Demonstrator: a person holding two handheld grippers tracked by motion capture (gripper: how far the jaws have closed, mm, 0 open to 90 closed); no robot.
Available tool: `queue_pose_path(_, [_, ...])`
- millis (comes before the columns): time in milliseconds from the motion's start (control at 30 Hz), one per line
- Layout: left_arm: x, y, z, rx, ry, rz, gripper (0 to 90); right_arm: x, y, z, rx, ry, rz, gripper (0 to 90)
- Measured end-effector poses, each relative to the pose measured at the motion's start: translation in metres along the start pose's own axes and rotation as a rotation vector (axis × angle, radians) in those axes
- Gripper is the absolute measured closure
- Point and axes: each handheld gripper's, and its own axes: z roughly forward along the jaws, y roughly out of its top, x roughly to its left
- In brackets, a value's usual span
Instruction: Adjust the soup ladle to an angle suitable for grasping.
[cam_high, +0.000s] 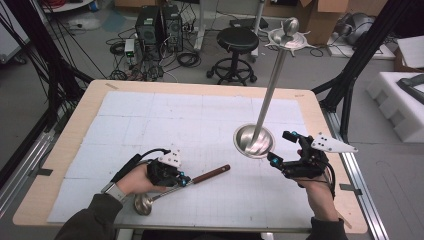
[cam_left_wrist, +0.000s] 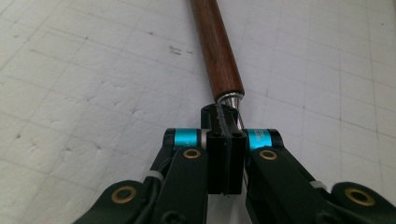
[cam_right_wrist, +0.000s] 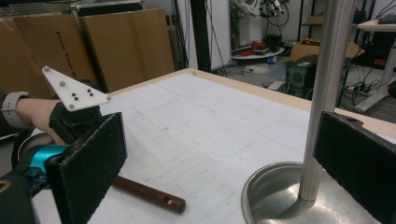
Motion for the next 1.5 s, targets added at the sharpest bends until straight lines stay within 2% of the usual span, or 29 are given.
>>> queue_pose_path(67, [-0.001,0.0,0.001,-0.002,-0.015,0.016,89.9,0.0,0.0,0.0,0.0,0.0,0.002,1.4])
queue_pose_path(133, [-0.002,0.0,0.002,-0.013,-0.03,0.015,89.9,0.0,-0.001,0.0,0.0,-0.002,0.001,1.4])
queue_pose_path(533, [-0.006,0.001,0.007,-0.023,-0.064,0.05,89.9,0.001,-0.002,-0.002,0.007,-0.002,0.009,1.4])
queue_pose_path(600, [-0.007,0.002,0.006,-0.024,-0.057,0.062,89.9,0.001,-0.002,-0.002,0.005,-0.004,0.007,1.4])
queue_pose_path(700, [-0.008,0.003,0.004,-0.027,-0.006,0.078,89.7,0.0,-0.002,-0.002,0.002,-0.004,0.009,1.4])
queue_pose_path(733, [-0.007,0.004,0.0,-0.03,0.019,0.079,89.6,0.0,-0.002,-0.003,0.001,-0.004,0.007,1.4])
queue_pose_path(767, [-0.006,0.005,-0.005,-0.036,0.027,0.08,89.3,0.0,-0.002,-0.003,0.001,-0.006,0.01,1.4])
queue_pose_path(833, [-0.007,0.007,-0.013,-0.062,0.041,0.066,84.5,-0.001,-0.001,-0.004,-0.004,-0.007,0.009,1.4])
queue_pose_path(933, [-0.012,0.013,-0.022,-0.041,0.052,0.073,73.2,-0.002,-0.001,-0.004,-0.004,-0.006,0.011,1.4])
queue_pose_path(967, [-0.015,0.015,-0.024,-0.029,0.044,0.085,71.4,-0.002,-0.002,-0.004,-0.003,-0.008,0.01,1.4])
queue_pose_path(1000, [-0.017,0.017,-0.025,-0.02,0.045,0.099,66.9,-0.002,-0.002,-0.004,-0.003,-0.007,0.009,1.4])
queue_pose_path(1100, [-0.021,0.024,-0.027,0.02,0.038,0.09,54.2,-0.001,-0.001,-0.004,-0.004,-0.005,0.009,1.4])
queue_pose_path(1200, [-0.023,0.027,-0.027,0.048,0.041,0.09,37.2,-0.001,-0.001,-0.005,-0.008,-0.006,0.011,1.4])
queue_pose_path(1267, [-0.025,0.03,-0.028,0.065,0.068,0.099,25.6,-0.002,-0.001,-0.006,-0.01,-0.008,0.013,1.4])
queue_pose_path(1400, [-0.026,0.035,-0.033,0.098,0.051,0.105,19.5,-0.004,-0.001,-0.008,-0.011,-0.011,0.015,1.4])
queue_pose_path(1500, [-0.03,0.04,-0.036,0.161,0.059,0.11,20.1,-0.004,-0.001,-0.009,-0.015,-0.011,0.014,1.4])
